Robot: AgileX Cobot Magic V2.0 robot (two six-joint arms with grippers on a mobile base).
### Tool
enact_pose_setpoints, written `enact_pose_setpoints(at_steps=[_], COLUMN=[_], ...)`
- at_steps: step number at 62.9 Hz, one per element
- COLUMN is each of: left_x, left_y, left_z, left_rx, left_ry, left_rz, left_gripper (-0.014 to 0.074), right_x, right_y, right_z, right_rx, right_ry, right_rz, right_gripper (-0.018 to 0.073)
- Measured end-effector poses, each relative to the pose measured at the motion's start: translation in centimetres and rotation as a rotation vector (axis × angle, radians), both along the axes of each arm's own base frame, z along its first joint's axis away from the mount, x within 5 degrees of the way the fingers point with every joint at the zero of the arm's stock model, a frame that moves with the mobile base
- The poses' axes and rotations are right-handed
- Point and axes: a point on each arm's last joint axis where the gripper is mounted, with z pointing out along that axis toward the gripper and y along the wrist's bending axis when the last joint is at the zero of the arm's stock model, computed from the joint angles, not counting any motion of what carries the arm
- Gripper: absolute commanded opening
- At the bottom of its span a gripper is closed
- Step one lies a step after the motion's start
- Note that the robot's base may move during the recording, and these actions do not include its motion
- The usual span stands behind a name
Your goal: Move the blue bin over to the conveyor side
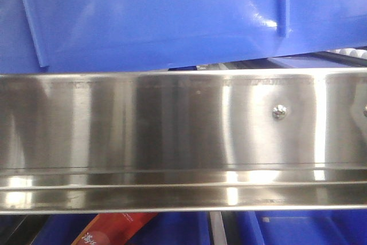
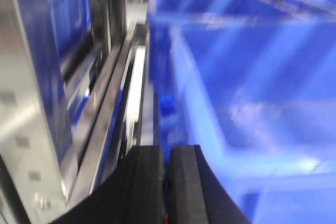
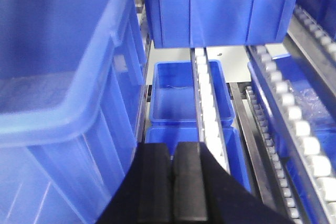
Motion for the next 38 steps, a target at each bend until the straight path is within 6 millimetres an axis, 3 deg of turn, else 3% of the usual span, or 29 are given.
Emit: enact_pose_setpoints(at_steps=[11, 19, 38], left_x=[1.5, 4.2, 10.9], left_y=[-0.1, -0.4, -0.4], left_z=[3.0, 4.5, 5.3], left_rx=[-0.023, -0.074, -0.115], left_ry=[0.071, 0.149, 0.293], left_rz=[-0.014, -0.046, -0.069], left_gripper=[0.0, 0.0, -0.0008], right_x=[2.0, 4.7, 11.3], right_y=[0.2, 0.4, 1.8], right_z=[1.6, 2.8, 4.8], right_rx=[-0.01, -0.015, -0.079], right_ry=[0.083, 0.125, 0.214], right_rz=[0.008, 0.013, 0.048], right_gripper=[-0.0076, -0.0066, -0.0066])
